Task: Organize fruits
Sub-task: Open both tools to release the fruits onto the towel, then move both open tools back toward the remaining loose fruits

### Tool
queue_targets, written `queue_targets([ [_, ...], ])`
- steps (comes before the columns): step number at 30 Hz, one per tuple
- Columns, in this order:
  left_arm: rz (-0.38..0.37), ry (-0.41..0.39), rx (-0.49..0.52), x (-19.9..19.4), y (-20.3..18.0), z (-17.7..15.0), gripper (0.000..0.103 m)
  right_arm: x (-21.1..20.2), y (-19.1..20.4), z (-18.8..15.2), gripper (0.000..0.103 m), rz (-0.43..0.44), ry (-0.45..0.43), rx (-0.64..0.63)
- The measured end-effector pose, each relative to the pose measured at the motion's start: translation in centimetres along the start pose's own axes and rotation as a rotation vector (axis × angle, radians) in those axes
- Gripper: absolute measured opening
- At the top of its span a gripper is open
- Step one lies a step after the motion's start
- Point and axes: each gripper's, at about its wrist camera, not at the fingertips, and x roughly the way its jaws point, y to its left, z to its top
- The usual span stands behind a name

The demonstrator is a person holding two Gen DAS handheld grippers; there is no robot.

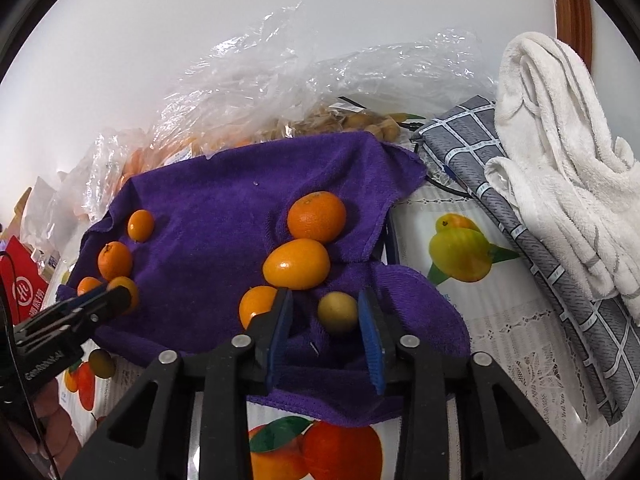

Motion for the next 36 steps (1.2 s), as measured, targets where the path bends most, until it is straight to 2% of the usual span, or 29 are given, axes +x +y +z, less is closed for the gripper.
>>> queue_targets([
  [4, 0.024, -0.002, 0.023, 0.1, -0.4, -0.2, 0.033, -0.3, 0.4, 0.0, 0.047, -0.018, -0.017, -0.011],
  [10, 0.035, -0.001, 0.039, 0.1, -0.7, -0.4, 0.034, -1.0, 0.6, 0.0, 0.047, -0.044, -0.034, -0.010],
  [14, -0.017, 0.001, 0.025, -0.2, -0.6, -0.3, 0.037, -2.3, 0.9, 0.2, 0.047, -0.081, -0.054, -0.028],
  [17, -0.021, -0.019, 0.026, -1.1, -0.8, -0.1, 0.037, -3.6, 1.3, 0.5, 0.047, -0.063, -0.077, -0.030],
  [19, -0.022, -0.038, 0.032, -1.9, -1.1, 0.2, 0.037, -4.5, 1.9, 0.7, 0.047, -0.057, -0.097, -0.048],
  [26, -0.020, -0.122, 0.027, -6.8, -1.0, 0.8, 0.039, -8.4, 3.2, -0.6, 0.047, -0.052, -0.073, -0.057],
  [30, -0.036, -0.111, -0.011, -9.2, 0.8, -1.0, 0.041, -11.0, 3.5, -2.0, 0.047, -0.061, -0.091, -0.061],
  [33, 0.032, -0.120, -0.007, -10.8, 2.7, -3.2, 0.041, -12.3, 4.0, -3.5, 0.047, -0.065, -0.102, -0.072],
  [36, 0.094, -0.122, -0.009, -12.0, 5.0, -5.6, 0.041, -12.4, 4.8, -5.2, 0.047, -0.029, -0.098, -0.088],
])
